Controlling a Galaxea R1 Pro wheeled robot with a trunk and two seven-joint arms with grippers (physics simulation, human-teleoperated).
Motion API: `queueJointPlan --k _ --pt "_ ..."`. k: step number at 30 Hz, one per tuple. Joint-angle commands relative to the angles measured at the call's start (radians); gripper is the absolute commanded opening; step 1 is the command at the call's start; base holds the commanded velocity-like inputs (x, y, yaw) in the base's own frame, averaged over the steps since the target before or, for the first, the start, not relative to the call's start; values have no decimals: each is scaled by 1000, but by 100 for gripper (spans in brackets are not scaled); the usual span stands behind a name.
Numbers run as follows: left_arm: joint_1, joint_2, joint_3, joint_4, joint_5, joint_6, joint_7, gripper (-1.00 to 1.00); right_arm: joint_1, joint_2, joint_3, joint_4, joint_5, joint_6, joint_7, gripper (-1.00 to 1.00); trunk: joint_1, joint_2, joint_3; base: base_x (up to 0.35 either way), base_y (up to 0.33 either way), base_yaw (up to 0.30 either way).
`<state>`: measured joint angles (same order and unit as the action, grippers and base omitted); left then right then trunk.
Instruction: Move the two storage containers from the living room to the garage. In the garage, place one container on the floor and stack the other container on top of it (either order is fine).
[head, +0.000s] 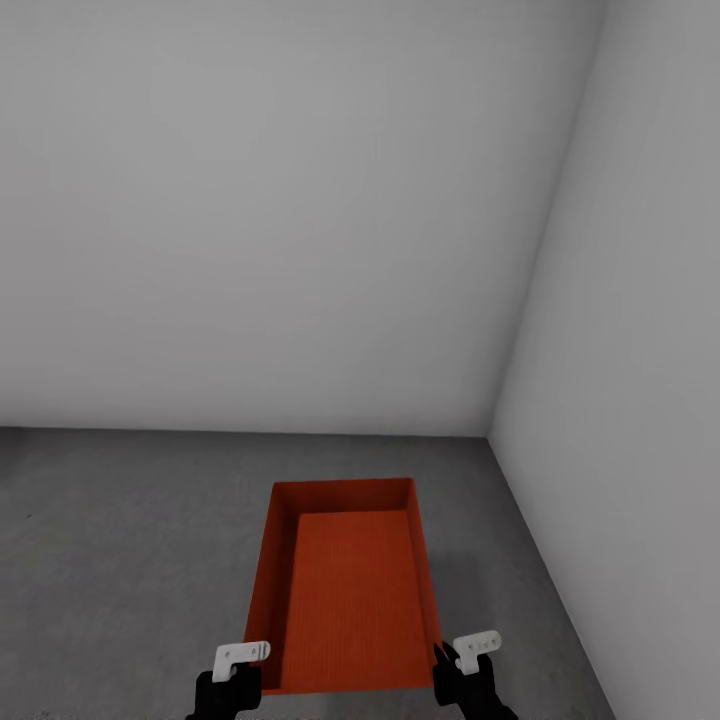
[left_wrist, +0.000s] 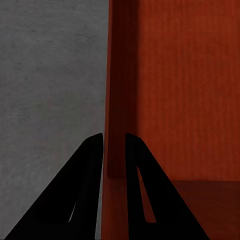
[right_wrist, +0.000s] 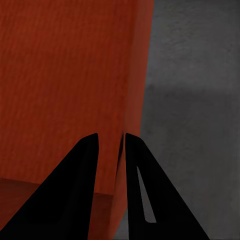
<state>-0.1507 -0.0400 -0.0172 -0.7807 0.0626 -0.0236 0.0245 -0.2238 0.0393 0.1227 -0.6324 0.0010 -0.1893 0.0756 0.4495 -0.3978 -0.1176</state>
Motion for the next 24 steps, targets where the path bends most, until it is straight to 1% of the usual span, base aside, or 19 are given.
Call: queueJointPlan --k 1,15,24 --pt "-1 -26 -24 -2 3 -2 5 -100 0 1 77 3 -6 -2 4 -100 0 -2 -4 0 0 0" --pt "-1 -26 -24 -2 4 -3 4 -100 0 1 77 3 -6 -2 4 -100 0 -2 -26 0 0 0" --pt "-1 -26 -24 -2 3 -2 5 -100 0 1 77 3 -6 -2 4 -100 35 -65 -69 0 0 0"
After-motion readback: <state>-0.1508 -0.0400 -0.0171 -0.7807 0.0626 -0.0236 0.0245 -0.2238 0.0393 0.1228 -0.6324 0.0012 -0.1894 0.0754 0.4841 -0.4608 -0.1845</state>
